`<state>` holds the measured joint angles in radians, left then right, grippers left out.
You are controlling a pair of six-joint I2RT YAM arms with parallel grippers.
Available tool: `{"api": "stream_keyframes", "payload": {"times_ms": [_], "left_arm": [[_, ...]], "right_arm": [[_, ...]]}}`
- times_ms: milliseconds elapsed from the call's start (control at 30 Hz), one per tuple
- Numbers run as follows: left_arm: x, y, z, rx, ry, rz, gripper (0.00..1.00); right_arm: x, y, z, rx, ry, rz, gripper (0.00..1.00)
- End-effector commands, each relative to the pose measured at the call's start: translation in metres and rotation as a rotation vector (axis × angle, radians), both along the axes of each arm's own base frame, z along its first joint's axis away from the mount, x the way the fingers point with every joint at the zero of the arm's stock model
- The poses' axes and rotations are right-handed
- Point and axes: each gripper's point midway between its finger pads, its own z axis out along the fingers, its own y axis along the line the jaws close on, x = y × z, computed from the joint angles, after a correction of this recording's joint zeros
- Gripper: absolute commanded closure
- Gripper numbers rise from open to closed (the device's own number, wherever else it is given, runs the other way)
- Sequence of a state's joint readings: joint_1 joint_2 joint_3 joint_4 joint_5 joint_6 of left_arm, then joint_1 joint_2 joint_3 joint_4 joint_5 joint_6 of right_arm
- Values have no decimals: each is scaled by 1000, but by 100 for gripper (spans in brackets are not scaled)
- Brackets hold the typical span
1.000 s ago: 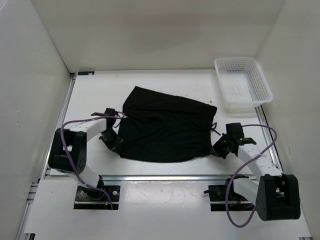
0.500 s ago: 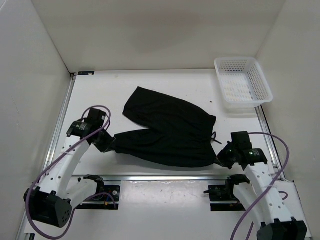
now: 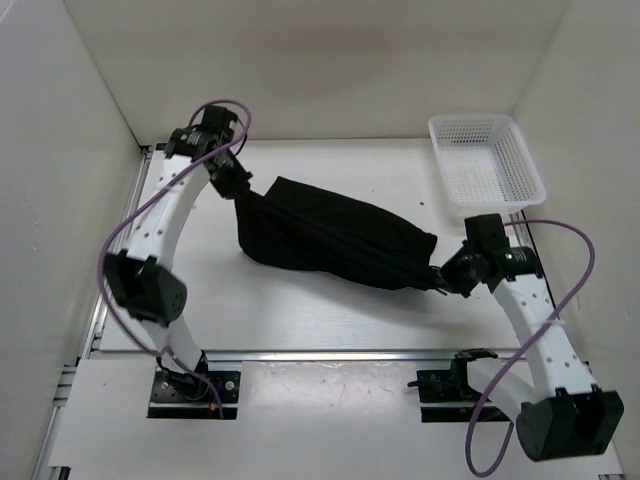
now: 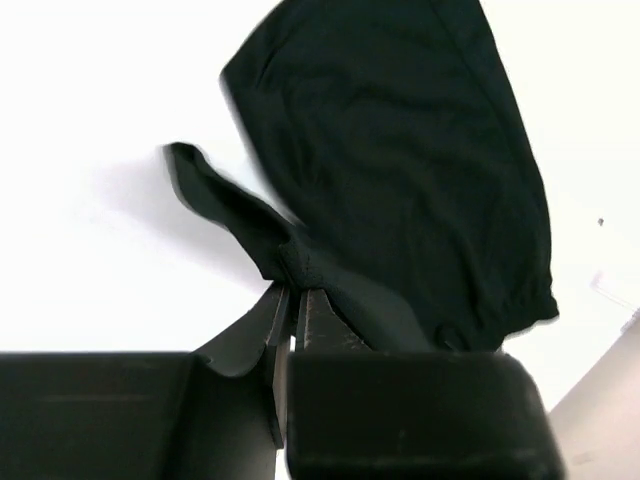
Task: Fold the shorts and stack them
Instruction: Fold the shorts
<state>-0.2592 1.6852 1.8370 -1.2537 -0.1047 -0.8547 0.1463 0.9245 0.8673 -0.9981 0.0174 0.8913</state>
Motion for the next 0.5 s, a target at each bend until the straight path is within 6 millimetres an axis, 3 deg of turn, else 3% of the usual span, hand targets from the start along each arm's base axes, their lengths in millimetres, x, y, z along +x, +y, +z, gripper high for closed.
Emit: {"api": "stream_keyframes", "payload": {"times_ms": [0,33,67,100,133,167,200,233,267,300,333,367,400,433,467], "left_arm": [[55,18,23,127,-120,21,90],[67,16,23,133,-129,9,90],[83,12,-1,150,-80,-3,90],[98,6,13,136,-126,-21,90],[108,-1,7,118,-123,-45,90],[126,-4,-22,115,-77,-47,90],[139,-6,-11,110,-123,-52,90],[149,-11,-15,93,-135,-49,90],[165,-13,-37,83,-122,-49,90],[177,-16,-42,59,-145,-70,90],[195,-34,-39,-16,-208,-112,90],[205,-36,-42,-46,-228,-122,89],[218,-43,-49,-65,-248,-145,65],[222,-47,-48,-79,-262,-155,50],[227,-50,-45,-93,-283,-164,37]], "right_arm": [[37,-20,15,-120,-63,-51,100],[48,-18,23,-117,-82,-52,100],[57,-22,17,-139,-53,-56,100],[69,-23,22,-148,-75,-64,100],[76,-24,15,-157,-51,-62,100],[84,-23,14,-156,-56,-62,100],[98,-26,20,-156,-86,-72,100],[108,-31,13,-168,-68,-88,100],[118,-30,12,-172,-76,-80,100],[131,-33,13,-169,-96,-92,100],[147,-35,11,-176,-89,-90,95],[156,-38,10,-196,-92,-101,87],[165,-43,11,-206,-101,-117,76],[172,-47,7,-198,-91,-128,39],[178,-45,17,-185,-118,-126,26]]}}
